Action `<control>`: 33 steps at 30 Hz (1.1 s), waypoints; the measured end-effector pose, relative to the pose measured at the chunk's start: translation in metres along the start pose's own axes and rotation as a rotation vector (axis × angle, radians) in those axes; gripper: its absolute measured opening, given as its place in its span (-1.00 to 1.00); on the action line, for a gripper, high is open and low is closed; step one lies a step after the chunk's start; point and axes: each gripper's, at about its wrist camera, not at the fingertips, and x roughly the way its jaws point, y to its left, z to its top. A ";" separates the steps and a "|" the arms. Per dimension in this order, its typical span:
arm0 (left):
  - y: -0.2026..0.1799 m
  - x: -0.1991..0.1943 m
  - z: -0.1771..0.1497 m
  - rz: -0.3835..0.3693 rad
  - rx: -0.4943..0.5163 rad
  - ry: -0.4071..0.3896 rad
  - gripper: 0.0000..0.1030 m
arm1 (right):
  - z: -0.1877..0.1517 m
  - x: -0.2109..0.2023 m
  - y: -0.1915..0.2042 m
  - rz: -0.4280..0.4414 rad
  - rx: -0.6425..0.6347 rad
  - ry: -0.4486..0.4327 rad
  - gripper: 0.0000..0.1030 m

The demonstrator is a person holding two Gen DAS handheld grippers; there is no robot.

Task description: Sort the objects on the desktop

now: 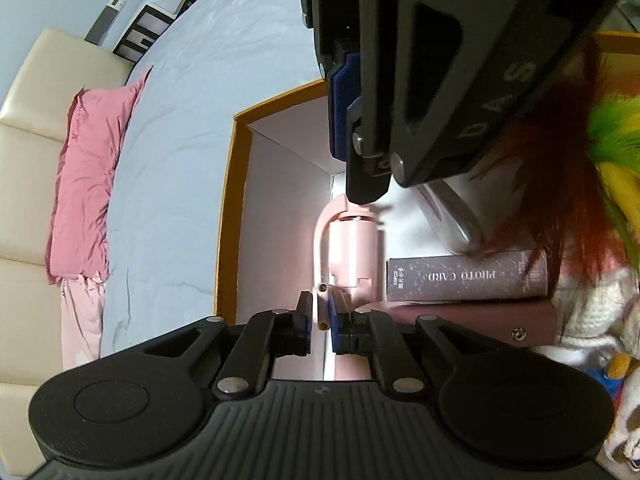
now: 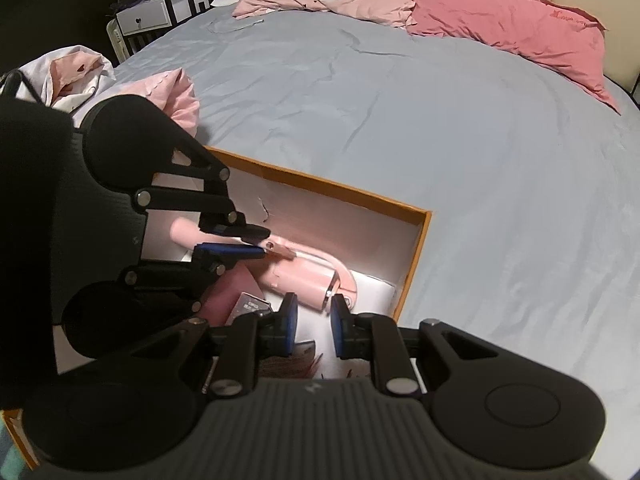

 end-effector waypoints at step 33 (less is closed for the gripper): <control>-0.040 -0.206 0.045 0.318 -0.667 -0.107 -0.60 | -0.061 -0.137 0.050 0.030 -0.077 -0.231 -0.50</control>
